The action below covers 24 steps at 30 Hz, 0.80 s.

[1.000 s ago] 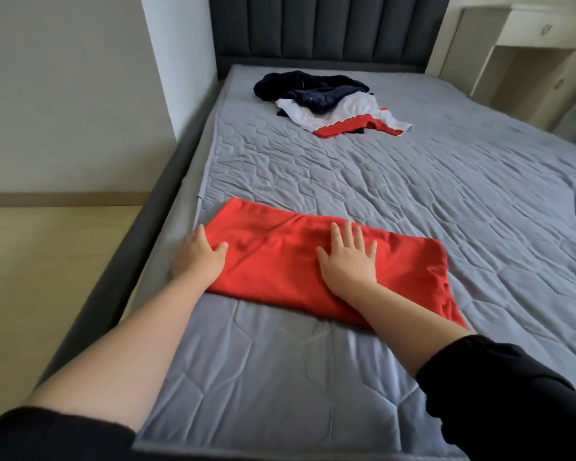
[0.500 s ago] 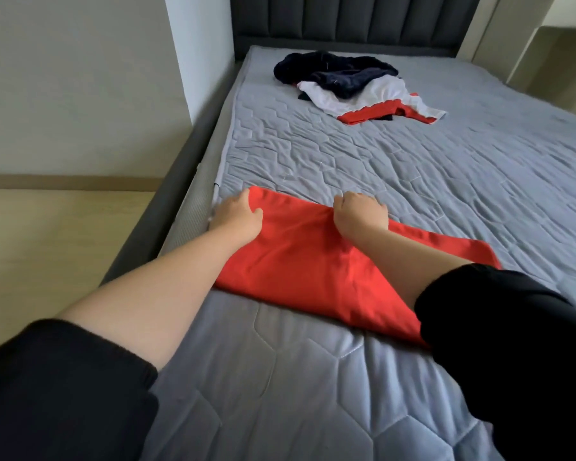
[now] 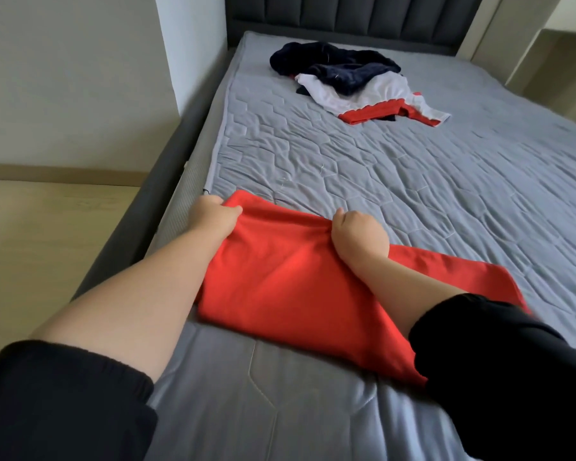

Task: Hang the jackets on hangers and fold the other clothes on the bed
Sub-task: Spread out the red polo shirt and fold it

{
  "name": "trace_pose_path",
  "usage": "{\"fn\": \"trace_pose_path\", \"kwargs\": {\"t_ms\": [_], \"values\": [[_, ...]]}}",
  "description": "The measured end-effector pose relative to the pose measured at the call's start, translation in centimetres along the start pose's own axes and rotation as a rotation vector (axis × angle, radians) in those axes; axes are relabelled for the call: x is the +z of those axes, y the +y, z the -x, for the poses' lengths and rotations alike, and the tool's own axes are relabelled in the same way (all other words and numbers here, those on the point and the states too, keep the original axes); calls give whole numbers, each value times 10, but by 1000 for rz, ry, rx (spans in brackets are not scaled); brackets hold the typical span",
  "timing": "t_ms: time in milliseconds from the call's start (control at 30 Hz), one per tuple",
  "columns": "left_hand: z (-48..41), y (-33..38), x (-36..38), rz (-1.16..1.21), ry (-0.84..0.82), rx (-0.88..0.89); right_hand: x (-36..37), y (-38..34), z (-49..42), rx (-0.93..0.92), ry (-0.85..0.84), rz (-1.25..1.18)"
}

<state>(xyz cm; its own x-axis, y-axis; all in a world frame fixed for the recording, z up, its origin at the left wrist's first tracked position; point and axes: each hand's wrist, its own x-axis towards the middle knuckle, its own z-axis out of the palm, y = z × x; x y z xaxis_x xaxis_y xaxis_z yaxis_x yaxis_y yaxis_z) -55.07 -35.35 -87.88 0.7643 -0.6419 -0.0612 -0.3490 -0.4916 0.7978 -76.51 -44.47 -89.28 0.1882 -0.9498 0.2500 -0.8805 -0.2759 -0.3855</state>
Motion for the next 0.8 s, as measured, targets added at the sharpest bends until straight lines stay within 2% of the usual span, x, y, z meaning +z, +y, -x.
{"fn": "trace_pose_path", "kwargs": {"t_ms": [67,167,233,300,333,400,467,533,700,800], "values": [[0,-11,-3,-51,53,35,1,5,4,71,-8,-6],[2,-16,-1,-101,29,114,-2,-1,8,94,10,-5],[-2,-14,-1,-114,-35,153,-9,-5,13,17,122,-2],[-8,-15,-5,-37,-135,91,-16,-5,27,-104,228,6],[-11,-16,-8,48,-239,21,-17,-5,36,-158,233,25],[-10,-17,-16,213,-567,-157,-14,-6,60,-198,105,141],[-7,-14,-24,158,-860,-244,-3,-6,79,-111,-97,241],[-2,-11,-25,64,-1002,-270,5,-6,87,-15,-173,243],[14,-9,-31,90,-1047,-314,-5,-16,91,18,-7,192],[24,-5,-34,88,-972,-291,-11,-3,104,48,-102,221]]}}
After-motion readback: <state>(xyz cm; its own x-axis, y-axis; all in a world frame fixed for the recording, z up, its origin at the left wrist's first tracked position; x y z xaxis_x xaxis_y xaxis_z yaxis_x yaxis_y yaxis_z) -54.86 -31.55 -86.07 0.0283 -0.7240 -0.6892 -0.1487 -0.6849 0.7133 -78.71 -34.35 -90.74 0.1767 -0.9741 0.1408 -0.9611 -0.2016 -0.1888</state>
